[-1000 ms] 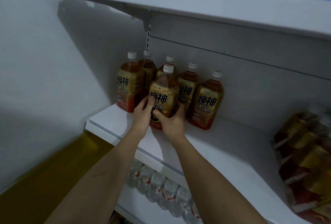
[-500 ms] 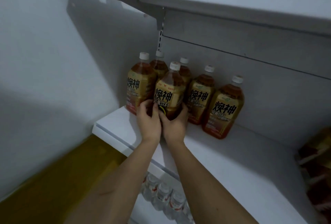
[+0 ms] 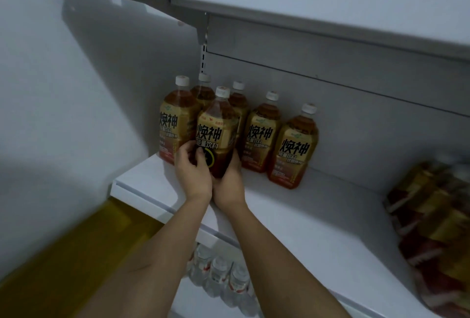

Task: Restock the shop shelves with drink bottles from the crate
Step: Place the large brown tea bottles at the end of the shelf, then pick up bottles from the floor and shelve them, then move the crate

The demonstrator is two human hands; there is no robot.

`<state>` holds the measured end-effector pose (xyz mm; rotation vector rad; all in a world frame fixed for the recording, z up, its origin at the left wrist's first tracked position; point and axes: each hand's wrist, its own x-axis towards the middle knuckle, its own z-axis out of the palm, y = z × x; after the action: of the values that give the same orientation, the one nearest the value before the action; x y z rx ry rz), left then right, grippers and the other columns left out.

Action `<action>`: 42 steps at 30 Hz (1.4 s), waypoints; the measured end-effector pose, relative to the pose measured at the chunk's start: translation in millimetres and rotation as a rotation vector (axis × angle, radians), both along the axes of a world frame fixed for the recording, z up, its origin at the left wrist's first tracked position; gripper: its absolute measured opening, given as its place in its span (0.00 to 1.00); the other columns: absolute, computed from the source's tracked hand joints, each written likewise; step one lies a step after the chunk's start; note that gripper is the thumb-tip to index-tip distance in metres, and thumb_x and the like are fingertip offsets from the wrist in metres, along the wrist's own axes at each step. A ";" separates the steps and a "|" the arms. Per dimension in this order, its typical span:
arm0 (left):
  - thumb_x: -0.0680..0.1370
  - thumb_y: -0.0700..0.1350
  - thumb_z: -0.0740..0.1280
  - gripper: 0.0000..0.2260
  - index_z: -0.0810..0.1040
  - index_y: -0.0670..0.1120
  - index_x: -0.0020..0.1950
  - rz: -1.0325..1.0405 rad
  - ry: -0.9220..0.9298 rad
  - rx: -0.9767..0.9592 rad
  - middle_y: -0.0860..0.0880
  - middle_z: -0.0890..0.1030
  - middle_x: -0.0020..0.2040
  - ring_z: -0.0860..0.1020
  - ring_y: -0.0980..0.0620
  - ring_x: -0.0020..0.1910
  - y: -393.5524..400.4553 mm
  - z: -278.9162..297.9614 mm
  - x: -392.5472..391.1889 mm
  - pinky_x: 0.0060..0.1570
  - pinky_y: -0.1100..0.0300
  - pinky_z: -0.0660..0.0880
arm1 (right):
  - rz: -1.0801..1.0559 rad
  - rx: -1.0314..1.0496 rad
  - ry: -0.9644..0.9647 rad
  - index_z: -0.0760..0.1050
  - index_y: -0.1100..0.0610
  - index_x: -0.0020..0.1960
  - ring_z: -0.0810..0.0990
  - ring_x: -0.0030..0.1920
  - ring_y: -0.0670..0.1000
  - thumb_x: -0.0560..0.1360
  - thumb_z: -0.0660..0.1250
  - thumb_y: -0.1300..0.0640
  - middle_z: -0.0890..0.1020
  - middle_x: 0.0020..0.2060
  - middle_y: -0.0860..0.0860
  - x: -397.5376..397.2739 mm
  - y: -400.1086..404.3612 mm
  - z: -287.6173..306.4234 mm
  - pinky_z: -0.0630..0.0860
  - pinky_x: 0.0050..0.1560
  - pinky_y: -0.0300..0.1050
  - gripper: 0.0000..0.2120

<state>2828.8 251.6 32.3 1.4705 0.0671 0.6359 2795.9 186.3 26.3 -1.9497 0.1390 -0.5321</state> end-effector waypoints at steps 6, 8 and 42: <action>0.81 0.41 0.65 0.09 0.78 0.46 0.61 -0.025 0.010 0.023 0.45 0.81 0.58 0.78 0.45 0.59 2.0 -0.1 -6.0 0.61 0.44 0.76 | 0.039 -0.386 0.137 0.72 0.59 0.63 0.73 0.60 0.57 0.76 0.62 0.59 0.77 0.60 0.57 -49.3 -2.3 1.8 0.73 0.59 0.50 0.16; 0.82 0.41 0.64 0.13 0.77 0.46 0.65 -0.072 0.052 0.060 0.45 0.80 0.61 0.78 0.45 0.61 5.7 -0.8 -9.0 0.64 0.45 0.75 | 0.104 -0.588 0.163 0.71 0.61 0.45 0.73 0.50 0.58 0.77 0.57 0.57 0.77 0.48 0.60 -67.4 -1.1 4.3 0.72 0.56 0.54 0.08; 0.83 0.64 0.45 0.29 0.55 0.52 0.81 -0.251 1.138 1.251 0.48 0.57 0.81 0.46 0.46 0.81 169.4 -154.1 -582.5 0.77 0.42 0.43 | 0.859 -0.865 0.672 0.47 0.47 0.82 0.47 0.80 0.56 0.81 0.49 0.35 0.47 0.81 0.49 -532.4 69.3 -142.1 0.49 0.77 0.57 0.33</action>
<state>2246.3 421.1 -121.8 2.8311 0.4081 -0.6000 2263.5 255.6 -115.7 -2.6686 -0.5828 0.7697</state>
